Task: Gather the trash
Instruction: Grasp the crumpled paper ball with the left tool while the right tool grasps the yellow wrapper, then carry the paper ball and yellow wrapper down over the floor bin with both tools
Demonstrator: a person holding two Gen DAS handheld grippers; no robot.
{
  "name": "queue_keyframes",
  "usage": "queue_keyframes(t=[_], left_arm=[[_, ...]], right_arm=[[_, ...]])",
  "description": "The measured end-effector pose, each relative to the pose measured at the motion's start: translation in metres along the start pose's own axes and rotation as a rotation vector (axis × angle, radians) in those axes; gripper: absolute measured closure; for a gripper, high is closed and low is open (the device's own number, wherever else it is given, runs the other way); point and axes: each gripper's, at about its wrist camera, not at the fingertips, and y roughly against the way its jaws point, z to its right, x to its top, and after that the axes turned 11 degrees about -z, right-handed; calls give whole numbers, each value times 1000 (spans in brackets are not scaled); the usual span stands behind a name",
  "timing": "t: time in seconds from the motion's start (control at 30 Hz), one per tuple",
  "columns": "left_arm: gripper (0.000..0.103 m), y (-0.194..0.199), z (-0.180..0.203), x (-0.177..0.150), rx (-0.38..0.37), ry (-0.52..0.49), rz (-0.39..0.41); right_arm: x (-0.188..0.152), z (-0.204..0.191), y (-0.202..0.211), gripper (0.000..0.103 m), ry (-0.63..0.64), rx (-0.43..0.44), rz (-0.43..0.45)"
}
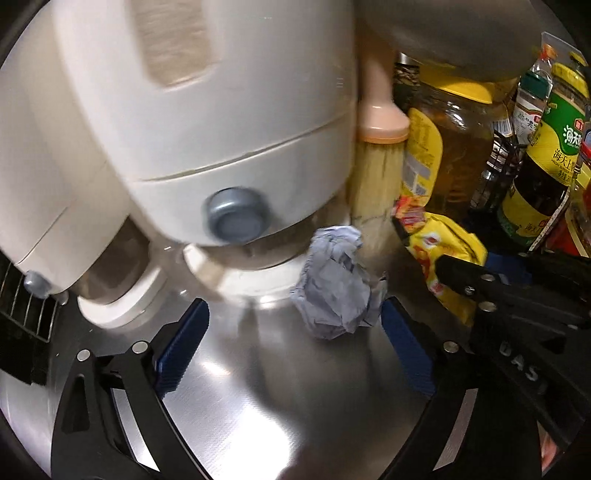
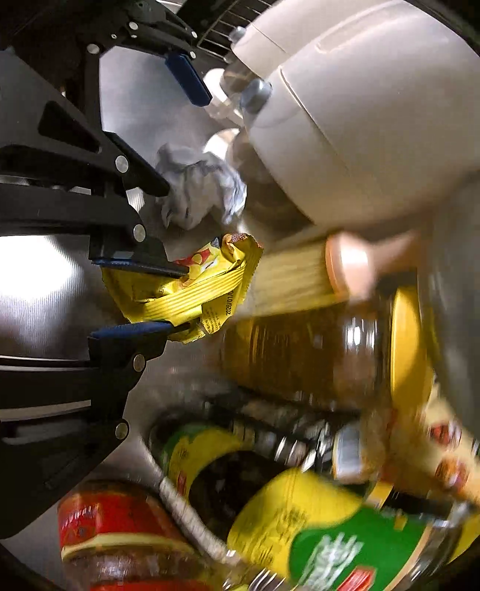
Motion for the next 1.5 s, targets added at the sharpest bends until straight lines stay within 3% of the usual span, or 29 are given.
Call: queue_keyframes(t=[0.07, 0.17, 0.23, 0.3, 0.47, 0.63, 0.83, 1.17, 1.5], left_arm=[[19, -6, 3, 3, 4, -6, -4], [46, -16, 8, 7, -43, -30, -18], [58, -15, 12, 8, -64, -42, -16], [60, -12, 18, 7, -23, -69, -7], [63, 2, 18, -4, -8, -81, -11], [63, 30, 12, -36, -2, -57, -11], [63, 80, -6, -86, 2, -13, 7], [63, 139, -25, -215, -38, 83, -4], [63, 122, -24, -331, -53, 126, -38]], right_arm=[[-1, 7, -1, 79, -11, -1, -6], [-3, 16, -4, 79, -18, -3, -15], [-4, 20, -5, 79, -28, 9, -12], [-5, 20, -4, 79, -31, 11, -14], [-18, 19, 7, 79, -16, 23, -18], [-41, 8, 33, 79, -6, 49, -8], [-95, -20, 72, 79, 37, 91, -6], [-215, -53, 102, 79, 117, 127, -33], [-326, -50, 85, 78, 115, 129, -80]])
